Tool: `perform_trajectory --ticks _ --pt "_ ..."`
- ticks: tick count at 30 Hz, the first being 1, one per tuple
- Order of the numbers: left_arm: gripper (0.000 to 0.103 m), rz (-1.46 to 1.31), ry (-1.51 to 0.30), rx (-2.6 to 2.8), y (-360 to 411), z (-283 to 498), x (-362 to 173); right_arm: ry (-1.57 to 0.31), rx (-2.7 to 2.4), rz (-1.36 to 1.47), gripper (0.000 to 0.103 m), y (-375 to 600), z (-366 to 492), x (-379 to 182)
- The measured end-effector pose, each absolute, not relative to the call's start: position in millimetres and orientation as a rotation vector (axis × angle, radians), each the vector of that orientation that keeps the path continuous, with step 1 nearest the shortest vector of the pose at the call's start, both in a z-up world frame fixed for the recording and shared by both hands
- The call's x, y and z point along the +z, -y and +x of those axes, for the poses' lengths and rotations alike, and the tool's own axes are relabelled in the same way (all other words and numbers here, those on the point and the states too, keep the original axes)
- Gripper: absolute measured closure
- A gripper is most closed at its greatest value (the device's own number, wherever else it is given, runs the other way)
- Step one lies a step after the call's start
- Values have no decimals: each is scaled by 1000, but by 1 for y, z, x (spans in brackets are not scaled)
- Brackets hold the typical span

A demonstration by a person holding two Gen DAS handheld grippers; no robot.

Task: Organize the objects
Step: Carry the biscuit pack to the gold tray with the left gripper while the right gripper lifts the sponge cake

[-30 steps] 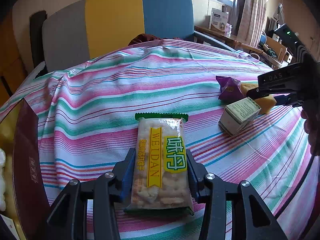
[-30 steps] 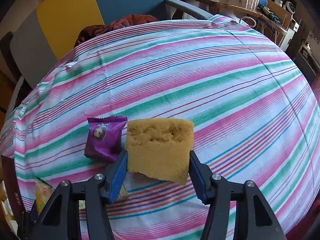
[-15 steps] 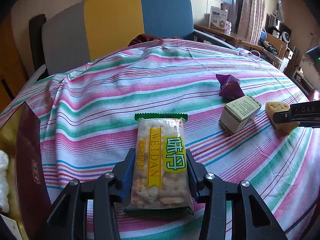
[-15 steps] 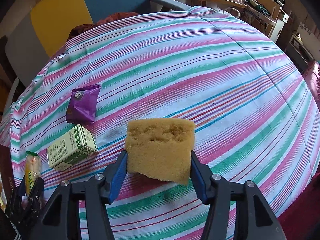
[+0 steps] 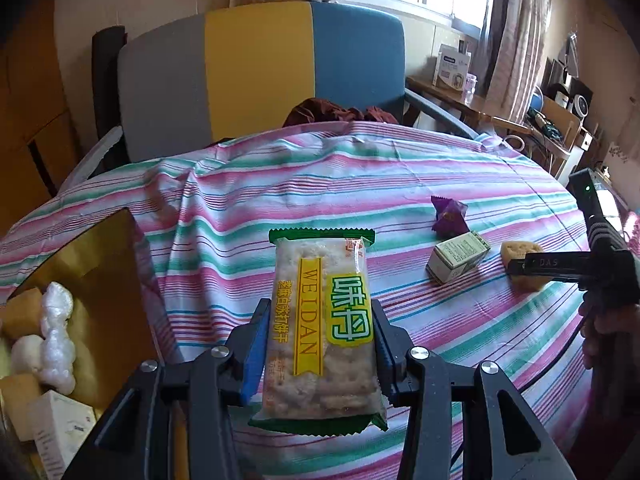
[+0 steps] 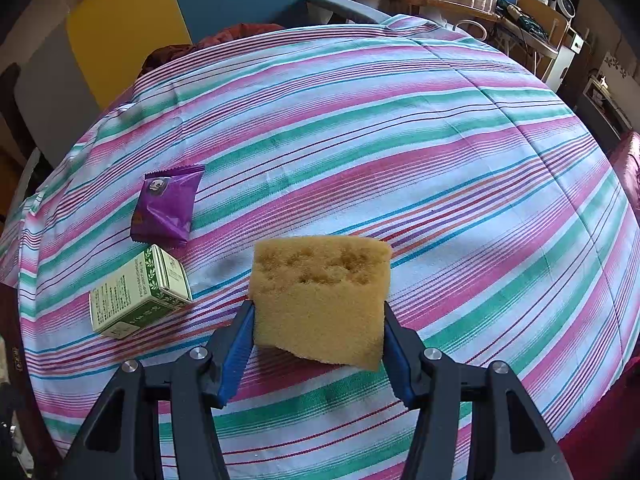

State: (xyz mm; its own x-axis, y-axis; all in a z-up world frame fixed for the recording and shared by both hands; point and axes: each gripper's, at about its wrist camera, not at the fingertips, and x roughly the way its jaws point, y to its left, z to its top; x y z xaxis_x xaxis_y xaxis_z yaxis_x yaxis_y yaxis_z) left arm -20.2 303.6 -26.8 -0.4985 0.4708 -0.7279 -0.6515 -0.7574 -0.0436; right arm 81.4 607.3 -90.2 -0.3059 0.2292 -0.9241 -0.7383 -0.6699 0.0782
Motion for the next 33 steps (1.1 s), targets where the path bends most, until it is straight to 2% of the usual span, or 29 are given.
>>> perform_trajectory --ticks 9,19,29,33 --pt "57 -959 -242 2342 -239 -18 4 -606 2003 -1353 42 -604 75 -97" --pt "57 -993 -168 2400 -191 -29 2 -603 1996 -1336 43 -604 77 -96" --pt "57 -1219 153 2445 -87 -87 -18 -579 1991 -1350 43 -604 73 -96" --pt "57 -1286 249 2447 -69 -114 -21 -579 1989 -1354 43 -603 71 -97"
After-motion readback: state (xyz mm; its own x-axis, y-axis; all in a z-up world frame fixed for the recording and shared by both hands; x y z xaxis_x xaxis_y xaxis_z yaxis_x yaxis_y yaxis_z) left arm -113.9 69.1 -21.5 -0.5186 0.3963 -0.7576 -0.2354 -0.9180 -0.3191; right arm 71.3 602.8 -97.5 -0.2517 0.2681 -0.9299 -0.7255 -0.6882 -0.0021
